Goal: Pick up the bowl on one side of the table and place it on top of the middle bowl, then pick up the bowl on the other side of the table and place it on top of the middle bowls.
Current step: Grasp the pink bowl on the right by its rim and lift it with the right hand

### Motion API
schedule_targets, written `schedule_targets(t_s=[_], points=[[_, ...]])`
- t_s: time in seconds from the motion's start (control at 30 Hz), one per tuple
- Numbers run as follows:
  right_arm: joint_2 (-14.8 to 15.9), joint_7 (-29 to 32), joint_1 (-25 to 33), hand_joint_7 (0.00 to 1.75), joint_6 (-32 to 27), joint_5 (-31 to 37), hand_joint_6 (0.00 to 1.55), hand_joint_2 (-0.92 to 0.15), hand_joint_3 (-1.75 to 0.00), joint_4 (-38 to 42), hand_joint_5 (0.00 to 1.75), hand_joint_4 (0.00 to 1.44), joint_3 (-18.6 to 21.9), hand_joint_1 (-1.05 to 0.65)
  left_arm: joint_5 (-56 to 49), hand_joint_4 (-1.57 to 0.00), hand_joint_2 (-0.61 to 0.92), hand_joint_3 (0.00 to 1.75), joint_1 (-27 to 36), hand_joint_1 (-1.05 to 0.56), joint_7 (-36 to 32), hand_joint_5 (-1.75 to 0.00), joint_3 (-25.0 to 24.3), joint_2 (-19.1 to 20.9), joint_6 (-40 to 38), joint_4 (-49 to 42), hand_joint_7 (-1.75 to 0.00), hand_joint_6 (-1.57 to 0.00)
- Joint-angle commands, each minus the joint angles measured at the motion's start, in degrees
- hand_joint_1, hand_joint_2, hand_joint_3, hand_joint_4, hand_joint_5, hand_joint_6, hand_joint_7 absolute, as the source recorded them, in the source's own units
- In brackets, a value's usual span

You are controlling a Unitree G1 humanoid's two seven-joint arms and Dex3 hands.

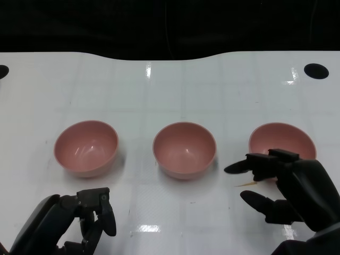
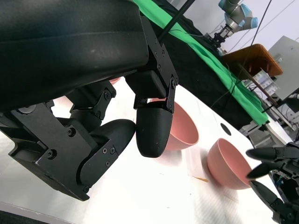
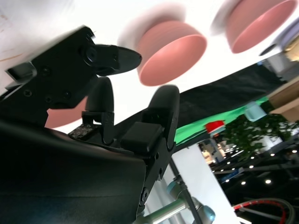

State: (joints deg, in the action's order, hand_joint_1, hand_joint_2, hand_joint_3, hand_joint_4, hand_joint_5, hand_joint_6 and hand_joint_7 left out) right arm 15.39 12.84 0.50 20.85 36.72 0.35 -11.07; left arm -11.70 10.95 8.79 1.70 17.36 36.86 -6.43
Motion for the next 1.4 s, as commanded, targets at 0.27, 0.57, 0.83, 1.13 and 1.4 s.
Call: schedule_targets(t_s=[0.27,0.57,0.83,1.13,1.4], points=[[0.5,3.7,-1.3,0.24,-4.8,4.6,0.43,-0.85,-0.02,-0.4,0.83,0.17,1.0,-0.51,-0.2,-0.9,0.3,1.54,0.7,-0.16,-0.3,-1.71,-0.2,0.5,-2.3,1.3,-1.51,-0.81],[1.6,0.8,-2.6,0.15,-13.5,9.7,0.3,-0.86,0.0,-2.2,0.82,0.0,0.7,-0.59,-0.5,-0.88,0.25,1.59,1.2,-0.14,0.2,-1.72,0.5,0.7,-3.7,3.4,-1.51,-0.8],[1.7,-4.3,-4.4,0.12,-23.1,15.6,0.27,-0.85,0.0,-3.1,0.77,0.0,-2.0,-0.6,0.0,-0.88,0.26,1.59,0.9,-0.14,0.1,-1.71,0.7,0.5,-3.4,3.3,-1.5,-0.81],[2.8,-6.6,-7.8,0.07,-27.6,19.3,0.3,-0.86,0.0,1.0,0.64,0.08,-4.5,-0.59,-0.1,-0.89,0.28,1.62,0.8,-0.16,0.0,-1.74,0.8,0.4,-3.6,4.1,-1.54,-0.81],[3.1,-9.3,-12.9,0.05,-31.7,20.8,0.35,-0.89,-0.01,7.6,0.57,0.16,-7.5,-0.56,0.5,-0.87,0.33,1.56,-0.5,-0.14,-0.1,-1.75,0.8,0.2,-2.0,2.3,-1.53,-0.79]])
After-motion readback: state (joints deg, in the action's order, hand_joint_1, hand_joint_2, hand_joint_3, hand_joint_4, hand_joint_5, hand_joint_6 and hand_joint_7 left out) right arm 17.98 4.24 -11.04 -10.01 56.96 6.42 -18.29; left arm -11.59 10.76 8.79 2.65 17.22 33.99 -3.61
